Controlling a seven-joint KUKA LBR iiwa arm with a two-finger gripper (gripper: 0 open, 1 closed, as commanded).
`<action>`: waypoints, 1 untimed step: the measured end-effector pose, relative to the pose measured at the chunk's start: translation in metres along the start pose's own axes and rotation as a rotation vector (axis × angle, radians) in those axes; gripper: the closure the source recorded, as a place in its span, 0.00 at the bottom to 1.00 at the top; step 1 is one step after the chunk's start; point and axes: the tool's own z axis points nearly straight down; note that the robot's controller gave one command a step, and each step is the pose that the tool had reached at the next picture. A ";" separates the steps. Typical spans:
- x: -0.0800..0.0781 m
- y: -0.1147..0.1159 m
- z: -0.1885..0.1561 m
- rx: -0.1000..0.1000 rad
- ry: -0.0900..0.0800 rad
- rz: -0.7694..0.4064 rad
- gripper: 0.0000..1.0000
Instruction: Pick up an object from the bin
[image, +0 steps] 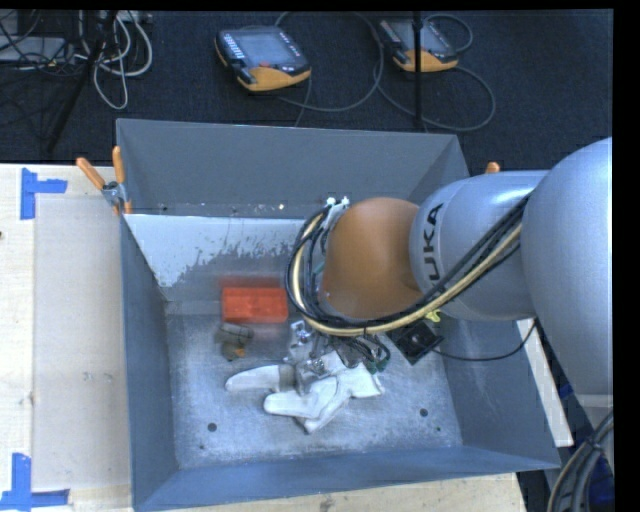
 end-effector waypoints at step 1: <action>0.000 0.000 0.000 0.000 0.000 0.001 1.00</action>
Offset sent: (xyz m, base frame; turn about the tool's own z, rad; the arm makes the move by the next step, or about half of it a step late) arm -0.0070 -0.0075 0.0624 0.0355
